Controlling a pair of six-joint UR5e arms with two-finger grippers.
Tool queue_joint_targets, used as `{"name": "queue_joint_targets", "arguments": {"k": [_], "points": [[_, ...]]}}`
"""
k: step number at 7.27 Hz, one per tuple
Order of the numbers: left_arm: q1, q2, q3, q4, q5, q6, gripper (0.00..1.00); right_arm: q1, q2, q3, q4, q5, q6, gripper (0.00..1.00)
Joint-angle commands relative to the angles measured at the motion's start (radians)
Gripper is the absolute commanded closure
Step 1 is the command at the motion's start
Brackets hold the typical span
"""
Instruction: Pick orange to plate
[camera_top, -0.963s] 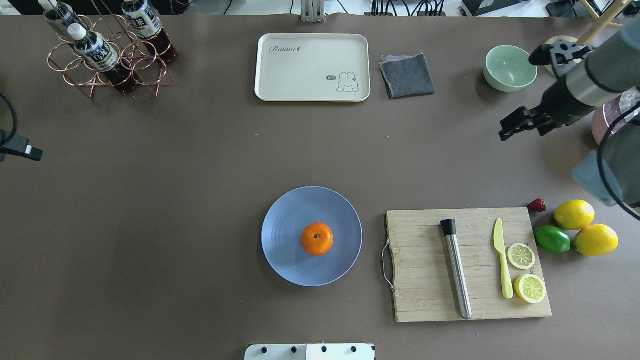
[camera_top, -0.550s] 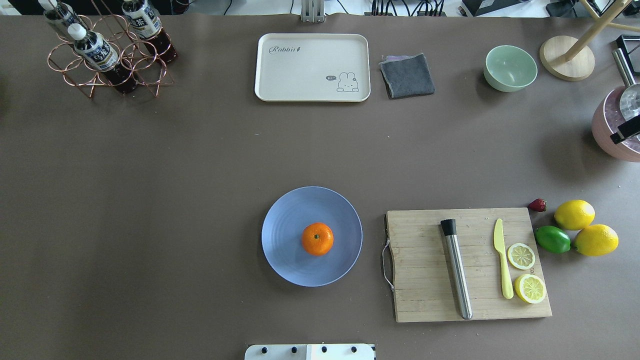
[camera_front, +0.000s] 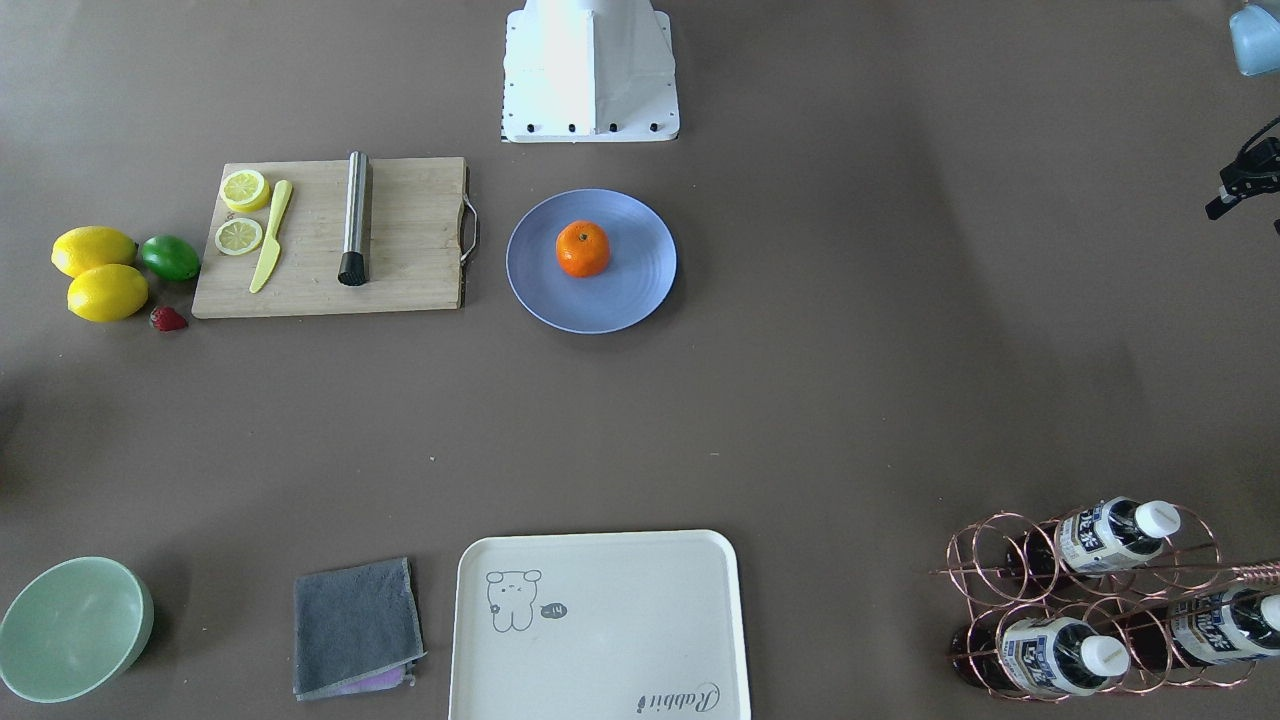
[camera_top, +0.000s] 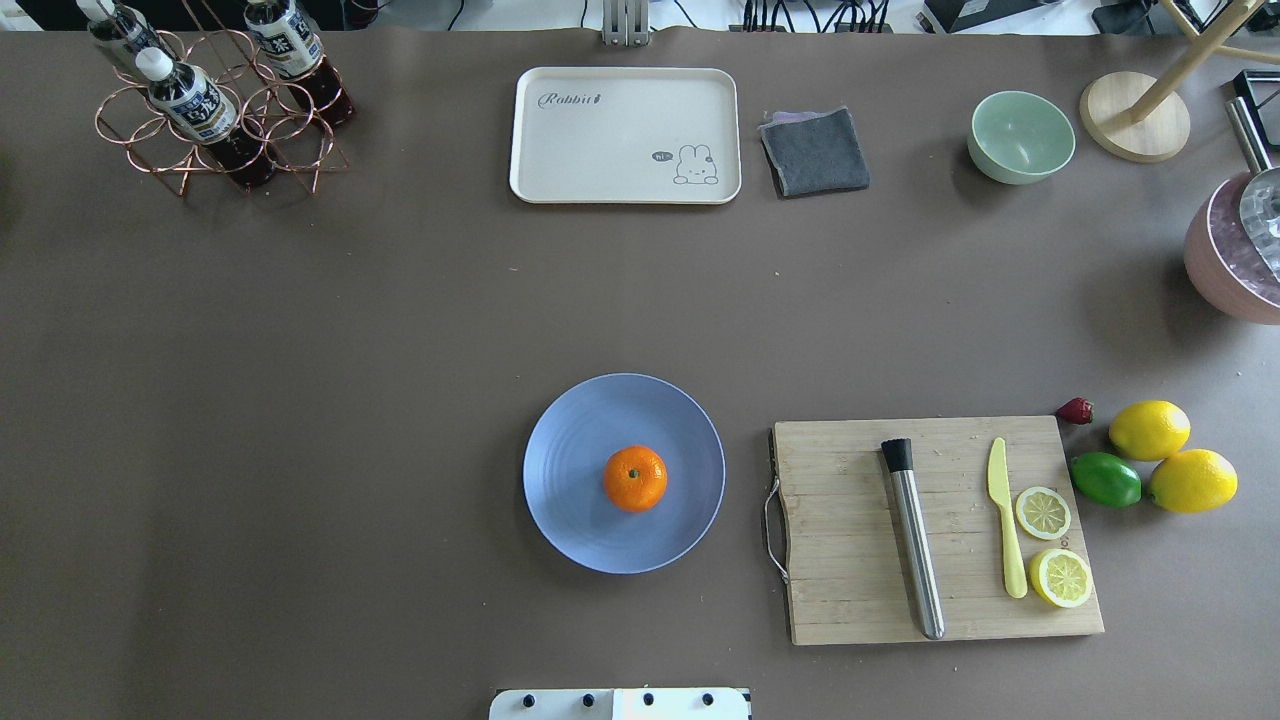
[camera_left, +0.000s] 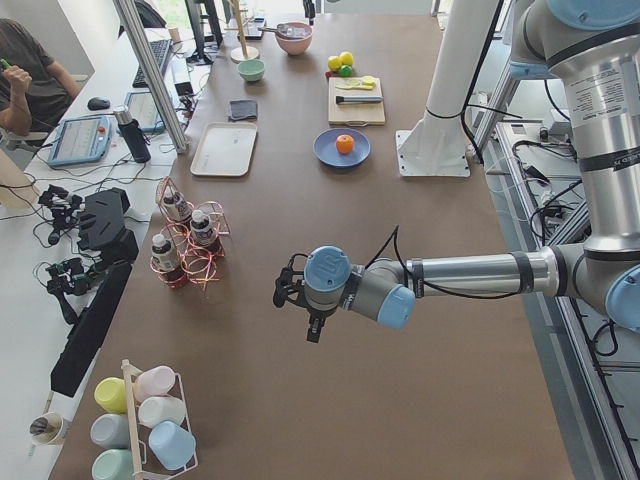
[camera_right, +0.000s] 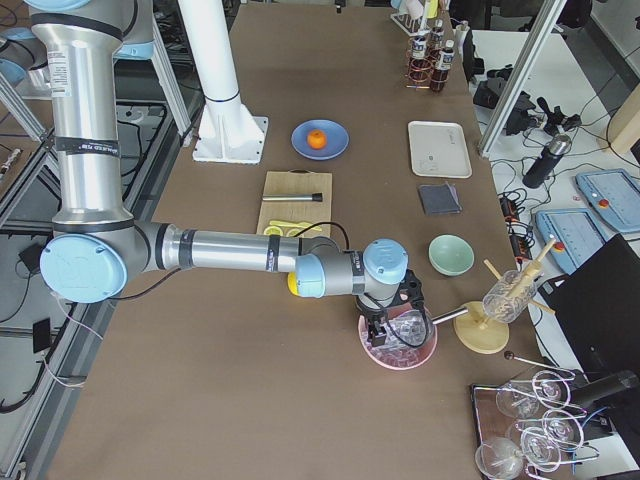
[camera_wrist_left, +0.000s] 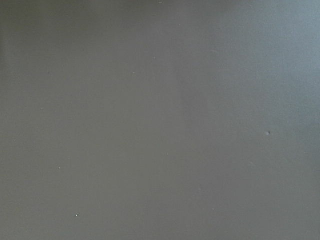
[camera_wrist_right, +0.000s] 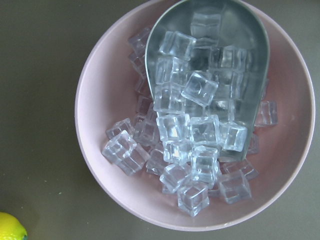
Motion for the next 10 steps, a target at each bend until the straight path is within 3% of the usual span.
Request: {"name": "queue_joint_targets", "arguments": {"k": [1,4,7,10], "points": [[-0.001,-0.019,0.001,0.069,0.011,0.005,0.03,0.01,0.003,-0.004,-0.002,-0.002,-0.003,0.0],[-0.025,-0.05,-0.006,0.188,-0.041,0.065,0.03,0.024,0.029,-0.004,-0.068,0.001,-0.017,0.0],[-0.099,-0.168,-0.04,0.501,-0.044,0.266,0.03,0.044,0.029,-0.005,-0.083,0.0,-0.022,0.0],[-0.131,-0.171,-0.034,0.529,-0.013,0.298,0.03,0.05,0.029,-0.001,-0.106,0.0,-0.046,0.0]]}}
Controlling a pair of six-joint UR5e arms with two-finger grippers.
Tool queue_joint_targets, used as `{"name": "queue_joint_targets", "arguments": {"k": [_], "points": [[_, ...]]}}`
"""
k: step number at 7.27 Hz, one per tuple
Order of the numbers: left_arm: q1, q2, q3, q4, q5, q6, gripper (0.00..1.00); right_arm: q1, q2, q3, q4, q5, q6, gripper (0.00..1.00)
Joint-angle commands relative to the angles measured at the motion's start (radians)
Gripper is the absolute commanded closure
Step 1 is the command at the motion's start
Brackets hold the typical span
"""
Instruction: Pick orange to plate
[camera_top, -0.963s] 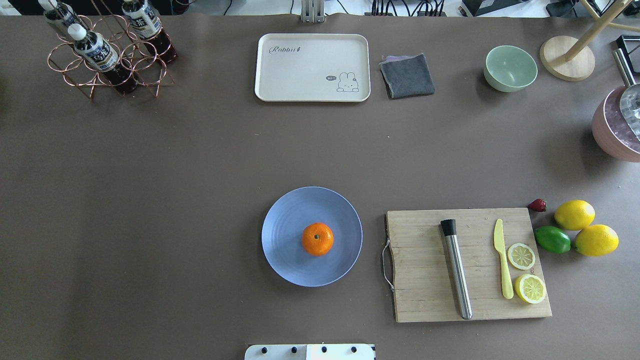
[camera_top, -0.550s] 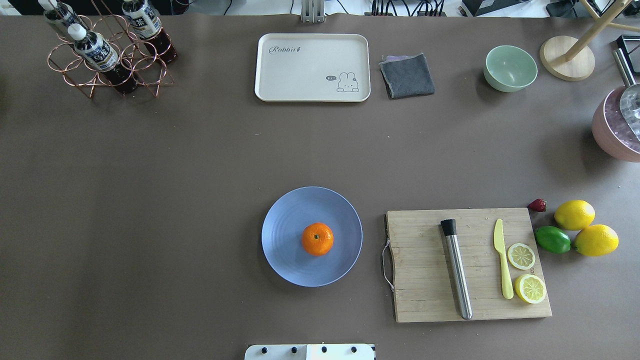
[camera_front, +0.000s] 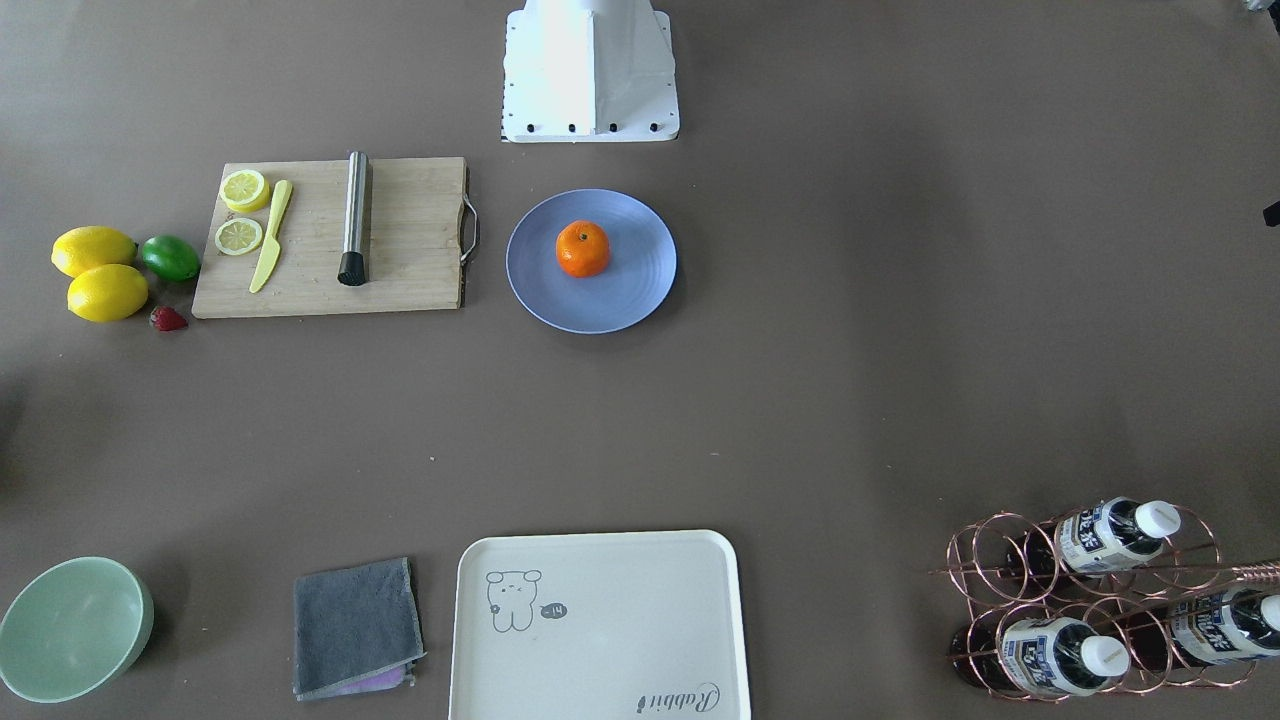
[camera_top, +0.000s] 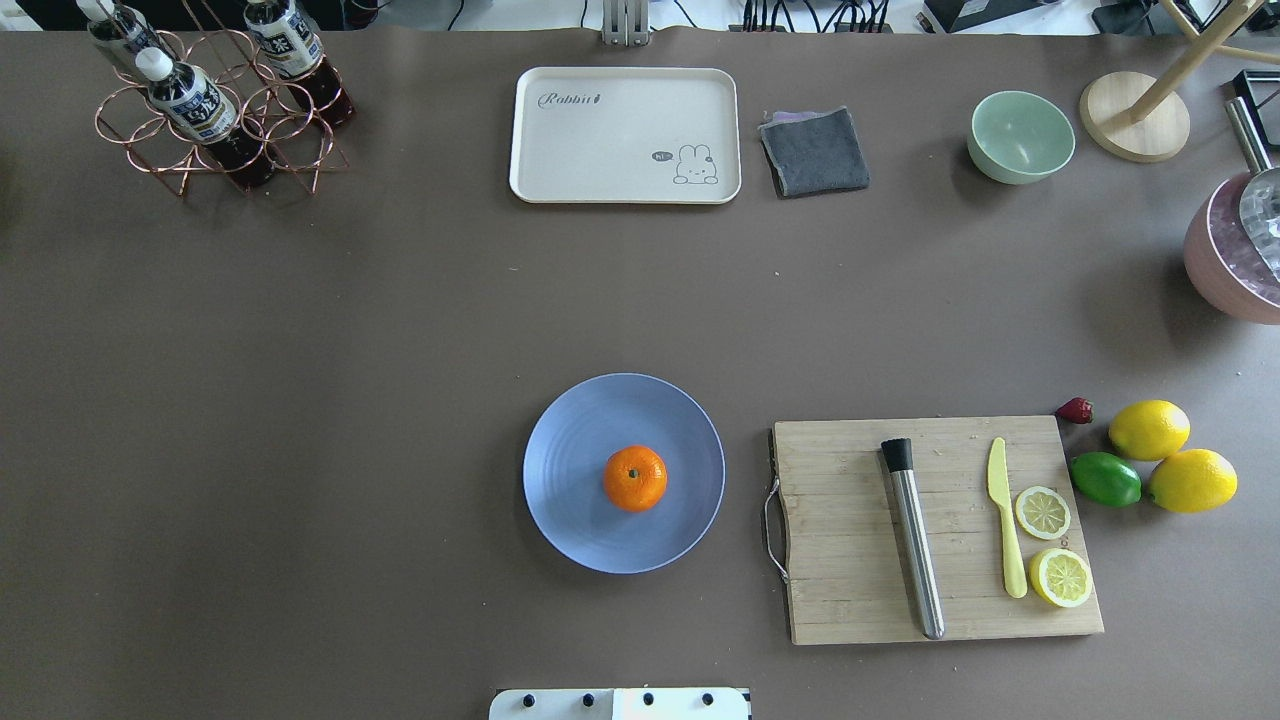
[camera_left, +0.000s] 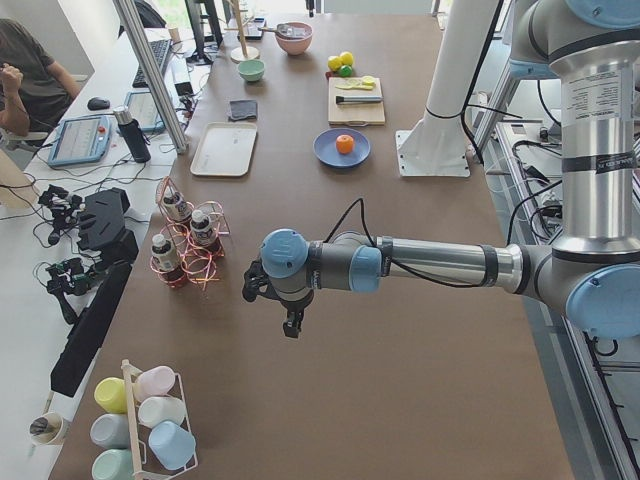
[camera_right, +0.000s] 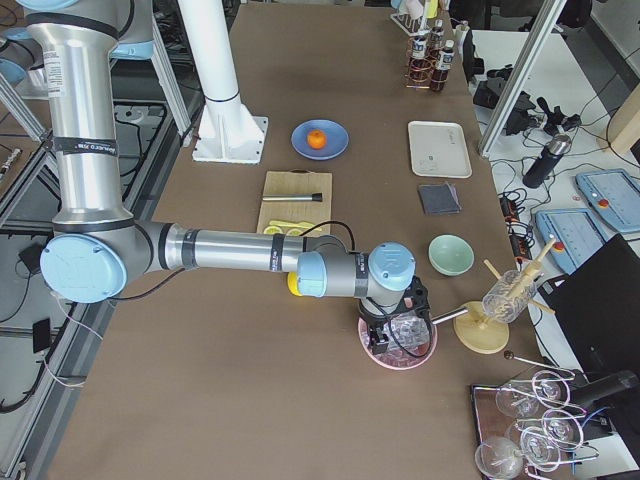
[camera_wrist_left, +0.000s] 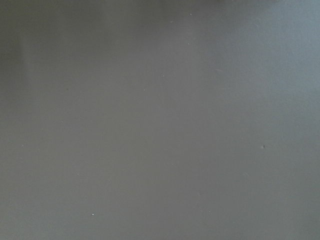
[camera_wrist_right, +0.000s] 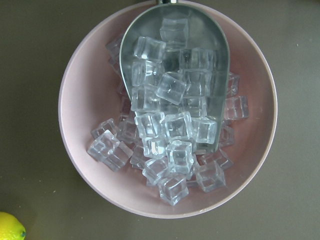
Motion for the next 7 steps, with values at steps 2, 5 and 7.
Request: {"name": "queue_joint_targets", "arguments": {"k": [2,5,7], "points": [[-0.008,-0.01,0.022,-0.012,0.01,0.005,0.03,0.004,-0.006,0.01,-0.004,0.006,-0.008,0.0],[-0.01,-0.008,0.018,-0.013,0.01,0.008,0.03,-0.006,0.004,0.004,-0.028,0.023,-0.006,0.0],[-0.01,-0.01,0.019,-0.015,0.01,0.008,0.03,-0.007,0.014,0.014,-0.083,0.026,-0.011,0.0]]}}
